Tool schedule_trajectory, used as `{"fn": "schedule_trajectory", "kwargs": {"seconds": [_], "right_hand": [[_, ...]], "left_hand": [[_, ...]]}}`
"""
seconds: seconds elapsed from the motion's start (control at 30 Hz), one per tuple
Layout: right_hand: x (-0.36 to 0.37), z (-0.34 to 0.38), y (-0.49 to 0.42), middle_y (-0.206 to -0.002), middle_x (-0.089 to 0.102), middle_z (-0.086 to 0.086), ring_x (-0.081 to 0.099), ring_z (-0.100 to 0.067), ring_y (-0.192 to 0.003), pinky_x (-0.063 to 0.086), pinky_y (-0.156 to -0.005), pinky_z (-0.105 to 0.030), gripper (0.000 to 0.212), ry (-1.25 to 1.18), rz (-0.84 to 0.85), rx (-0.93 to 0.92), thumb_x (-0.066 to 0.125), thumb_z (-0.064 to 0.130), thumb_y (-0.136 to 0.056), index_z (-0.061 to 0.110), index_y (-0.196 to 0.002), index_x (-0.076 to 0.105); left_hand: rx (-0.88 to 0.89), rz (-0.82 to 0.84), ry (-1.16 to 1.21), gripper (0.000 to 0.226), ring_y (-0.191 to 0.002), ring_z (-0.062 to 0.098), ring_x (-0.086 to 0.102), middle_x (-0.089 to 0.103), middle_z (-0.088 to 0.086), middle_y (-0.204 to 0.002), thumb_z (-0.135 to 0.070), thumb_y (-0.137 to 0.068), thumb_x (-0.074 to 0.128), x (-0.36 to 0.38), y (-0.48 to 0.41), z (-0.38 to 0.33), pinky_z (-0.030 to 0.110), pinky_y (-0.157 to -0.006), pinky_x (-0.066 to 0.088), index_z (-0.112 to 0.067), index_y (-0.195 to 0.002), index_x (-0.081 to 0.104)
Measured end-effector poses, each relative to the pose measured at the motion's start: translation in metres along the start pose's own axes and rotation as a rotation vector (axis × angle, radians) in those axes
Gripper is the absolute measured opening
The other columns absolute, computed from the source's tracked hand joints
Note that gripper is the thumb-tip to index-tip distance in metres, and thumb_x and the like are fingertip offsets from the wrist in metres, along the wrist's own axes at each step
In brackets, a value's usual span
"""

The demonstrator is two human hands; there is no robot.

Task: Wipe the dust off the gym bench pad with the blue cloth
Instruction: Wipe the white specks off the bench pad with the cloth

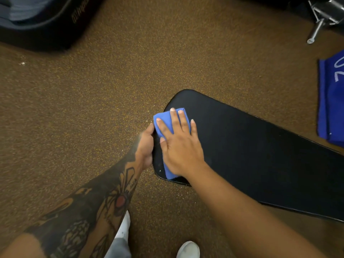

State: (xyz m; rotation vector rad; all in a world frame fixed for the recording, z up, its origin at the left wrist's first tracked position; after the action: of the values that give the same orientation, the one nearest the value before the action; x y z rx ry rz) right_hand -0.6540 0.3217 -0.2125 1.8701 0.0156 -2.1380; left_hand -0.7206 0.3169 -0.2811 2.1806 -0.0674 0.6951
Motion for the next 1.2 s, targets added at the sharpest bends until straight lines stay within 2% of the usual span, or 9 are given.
{"fn": "schedule_trajectory", "kwargs": {"seconds": [0.13, 0.23, 0.37, 0.5, 0.57, 0.7, 0.87, 1.0, 1.2], "right_hand": [[-0.008, -0.006, -0.036, -0.166, -0.005, -0.011, -0.012, -0.029, -0.152, -0.001, -0.121, -0.054, 0.056, -0.028, -0.028, 0.147, 0.028, 0.038, -0.102, 0.030, -0.156, 0.018], [-0.008, -0.003, -0.046, -0.166, -0.005, -0.014, -0.012, -0.032, -0.151, -0.003, -0.120, -0.055, 0.056, -0.029, -0.028, 0.209, 0.029, 0.038, -0.102, 0.028, -0.156, 0.020], [-0.003, 0.023, -0.006, -0.166, -0.001, -0.014, -0.008, -0.032, -0.152, 0.003, -0.120, -0.055, 0.056, -0.019, -0.059, 0.059, 0.032, 0.037, -0.100, 0.026, -0.155, 0.026], [0.007, 0.013, 0.034, -0.166, 0.003, -0.011, -0.004, -0.029, -0.153, 0.005, -0.121, -0.054, 0.056, -0.018, -0.023, -0.037, 0.032, 0.037, -0.100, 0.029, -0.155, 0.025], [0.003, -0.003, 0.022, -0.166, 0.001, -0.011, -0.006, -0.029, -0.152, 0.003, -0.121, -0.054, 0.056, -0.008, -0.047, 0.036, 0.031, 0.038, -0.101, 0.033, -0.155, 0.022], [-0.002, -0.003, -0.006, -0.165, -0.002, -0.016, -0.008, -0.033, -0.152, 0.001, -0.120, -0.055, 0.057, -0.044, -0.086, 0.233, 0.030, 0.037, -0.101, 0.031, -0.156, 0.018], [0.005, 0.024, 0.018, -0.166, -0.002, -0.016, -0.010, -0.031, -0.152, -0.002, -0.121, -0.054, 0.058, -0.060, -0.096, 0.149, 0.032, 0.036, -0.100, 0.028, -0.156, 0.020], [0.016, 0.030, 0.061, -0.166, -0.003, -0.013, -0.009, -0.028, -0.152, 0.001, -0.122, -0.053, 0.058, -0.059, -0.040, 0.017, 0.030, 0.037, -0.101, 0.027, -0.157, 0.017], [0.007, 0.013, 0.016, -0.165, -0.007, -0.016, -0.012, -0.031, -0.151, -0.004, -0.120, -0.054, 0.057, -0.074, -0.073, 0.265, 0.028, 0.037, -0.102, 0.030, -0.157, 0.014]], "left_hand": [[0.037, -0.004, 0.028, 0.045, -0.094, 0.015, 0.073, 0.076, 0.006, -0.109, -0.038, -0.106, 0.029, 0.002, 0.000, -0.003, 0.025, -0.073, 0.058, -0.018, -0.111, 0.069], [0.017, -0.009, 0.036, 0.049, -0.105, 0.020, 0.070, 0.070, 0.011, -0.123, -0.040, -0.106, 0.026, -0.001, 0.000, -0.002, 0.031, -0.082, 0.058, -0.015, -0.128, 0.062], [0.014, -0.045, 0.084, 0.053, -0.122, 0.022, 0.062, 0.067, 0.009, -0.131, -0.043, -0.106, 0.023, -0.012, -0.005, 0.003, 0.036, -0.108, 0.044, -0.014, -0.132, 0.060], [-0.025, -0.105, 0.087, 0.063, -0.122, 0.028, 0.061, 0.061, 0.018, -0.136, -0.050, -0.105, 0.019, -0.018, -0.006, 0.005, 0.036, -0.097, 0.050, -0.009, -0.141, 0.051], [0.005, -0.122, 0.055, 0.060, -0.115, 0.023, 0.065, 0.062, 0.014, -0.135, -0.047, -0.106, 0.019, -0.018, -0.006, 0.002, 0.033, -0.091, 0.052, -0.011, -0.139, 0.053], [0.020, -0.091, 0.092, 0.059, -0.128, 0.023, 0.057, 0.059, 0.008, -0.141, -0.051, -0.105, 0.016, -0.020, -0.010, 0.002, 0.040, -0.111, 0.039, -0.022, -0.146, 0.047], [0.035, -0.101, 0.125, 0.068, -0.120, 0.030, 0.063, 0.064, 0.018, -0.132, -0.051, -0.105, 0.013, -0.025, -0.012, 0.004, 0.043, -0.107, 0.045, -0.007, -0.141, 0.051], [0.009, -0.146, 0.139, 0.058, -0.109, 0.033, 0.068, 0.069, 0.019, -0.120, -0.053, -0.104, 0.017, -0.026, -0.008, 0.004, 0.042, -0.086, 0.053, -0.022, -0.136, 0.053], [0.026, -0.087, 0.083, 0.062, -0.123, 0.027, 0.061, 0.062, 0.015, -0.135, -0.048, -0.106, 0.014, -0.020, -0.007, 0.003, 0.041, -0.109, 0.041, -0.012, -0.141, 0.051]]}}
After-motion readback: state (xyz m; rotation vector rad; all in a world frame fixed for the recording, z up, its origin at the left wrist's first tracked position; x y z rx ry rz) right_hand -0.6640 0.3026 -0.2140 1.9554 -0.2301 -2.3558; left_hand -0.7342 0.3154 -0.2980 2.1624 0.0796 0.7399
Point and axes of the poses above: each hand's wrist, its own y-axis away from the middle knuckle, its own x-axis out of the palm, z = x × y, the point moved 9 cm from there along -y, towards the middle knuckle
